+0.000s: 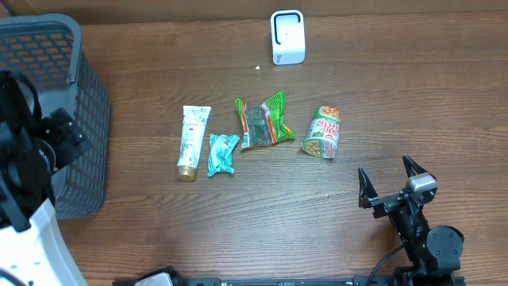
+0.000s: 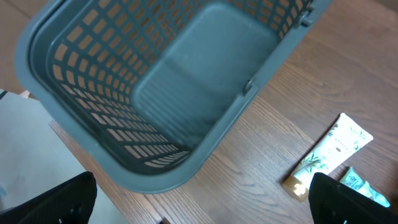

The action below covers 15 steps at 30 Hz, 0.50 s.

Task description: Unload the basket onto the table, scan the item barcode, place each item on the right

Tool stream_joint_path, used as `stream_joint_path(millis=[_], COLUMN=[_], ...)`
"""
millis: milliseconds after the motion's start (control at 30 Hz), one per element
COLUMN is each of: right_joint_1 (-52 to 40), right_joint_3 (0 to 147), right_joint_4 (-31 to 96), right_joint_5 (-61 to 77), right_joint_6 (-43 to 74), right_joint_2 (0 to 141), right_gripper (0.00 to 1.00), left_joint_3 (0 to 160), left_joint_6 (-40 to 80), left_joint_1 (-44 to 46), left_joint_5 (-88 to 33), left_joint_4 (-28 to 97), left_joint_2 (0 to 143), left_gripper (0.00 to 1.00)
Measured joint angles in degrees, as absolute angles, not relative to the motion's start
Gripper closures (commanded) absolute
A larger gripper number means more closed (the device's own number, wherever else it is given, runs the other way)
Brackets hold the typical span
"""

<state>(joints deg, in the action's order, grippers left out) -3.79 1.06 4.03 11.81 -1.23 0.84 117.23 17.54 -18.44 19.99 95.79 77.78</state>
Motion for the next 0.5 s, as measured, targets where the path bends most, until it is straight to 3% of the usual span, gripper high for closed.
stream_joint_path(millis=[500], right_joint_1=[-3.8], right_joint_3=[1.1], right_joint_4=[4.0], right_joint_5=[11.8], right_joint_6=[-1.2], right_joint_2=[0.8], right_gripper=[0.00], left_joint_3=[116.9], left_joint_6=[17.5], left_joint_1=[-18.4], left_joint_5=[18.0], left_joint_4=[95.7], left_joint_2=[85.0], left_gripper=[0.00])
